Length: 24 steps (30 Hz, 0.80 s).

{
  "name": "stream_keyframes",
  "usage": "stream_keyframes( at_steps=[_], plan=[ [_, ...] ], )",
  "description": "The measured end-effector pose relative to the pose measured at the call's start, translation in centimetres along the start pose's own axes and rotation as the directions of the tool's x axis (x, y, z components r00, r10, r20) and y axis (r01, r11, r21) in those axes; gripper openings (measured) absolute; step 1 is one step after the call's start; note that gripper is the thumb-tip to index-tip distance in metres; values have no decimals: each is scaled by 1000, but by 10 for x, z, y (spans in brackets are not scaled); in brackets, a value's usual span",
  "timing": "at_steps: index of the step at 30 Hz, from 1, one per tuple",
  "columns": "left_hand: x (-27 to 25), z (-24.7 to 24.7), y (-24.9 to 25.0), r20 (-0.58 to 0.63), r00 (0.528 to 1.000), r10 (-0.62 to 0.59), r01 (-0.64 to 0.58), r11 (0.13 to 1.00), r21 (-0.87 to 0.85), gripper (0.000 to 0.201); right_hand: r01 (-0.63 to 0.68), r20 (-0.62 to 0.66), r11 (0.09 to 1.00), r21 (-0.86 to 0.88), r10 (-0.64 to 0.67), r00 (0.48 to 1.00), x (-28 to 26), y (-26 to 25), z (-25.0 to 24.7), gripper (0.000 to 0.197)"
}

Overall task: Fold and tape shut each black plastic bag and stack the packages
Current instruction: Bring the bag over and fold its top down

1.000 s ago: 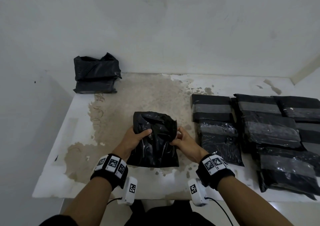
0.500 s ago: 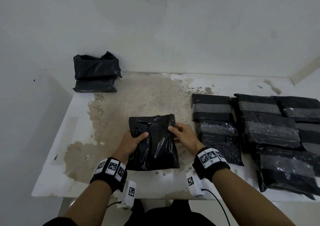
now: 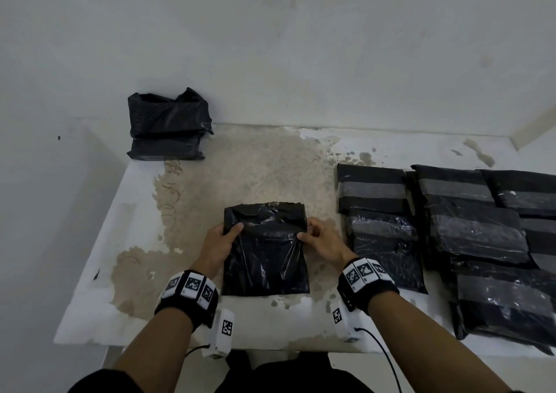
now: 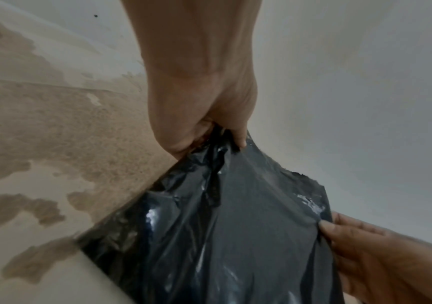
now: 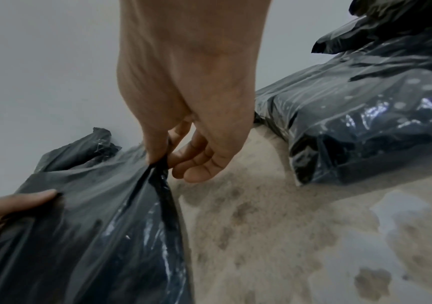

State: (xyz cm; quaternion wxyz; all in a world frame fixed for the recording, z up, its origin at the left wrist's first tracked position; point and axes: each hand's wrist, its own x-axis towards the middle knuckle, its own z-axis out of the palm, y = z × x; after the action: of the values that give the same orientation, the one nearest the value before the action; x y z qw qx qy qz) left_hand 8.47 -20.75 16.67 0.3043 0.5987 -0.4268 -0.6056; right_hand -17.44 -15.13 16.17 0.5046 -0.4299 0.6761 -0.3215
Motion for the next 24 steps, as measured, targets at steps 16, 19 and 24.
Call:
stream_keyframes(
  at_steps=[16, 19, 24],
  plan=[
    [17, -4, 14, -54, 995, 85, -79, 990, 117, 11, -70, -211, 997, 26, 74, 975, 23, -11, -17, 22],
    [19, -2, 16, -49, 998, 32, -27, 996, 90, 15, -168, -175, 962, 214, 207, 963, 24, -13, -13, 28],
    [13, -1, 18, 73, 988, -137, 141, 988, -63, 19, -216, -144, 905, 367, 285, 948, 18, -11, -9, 18]
  ],
)
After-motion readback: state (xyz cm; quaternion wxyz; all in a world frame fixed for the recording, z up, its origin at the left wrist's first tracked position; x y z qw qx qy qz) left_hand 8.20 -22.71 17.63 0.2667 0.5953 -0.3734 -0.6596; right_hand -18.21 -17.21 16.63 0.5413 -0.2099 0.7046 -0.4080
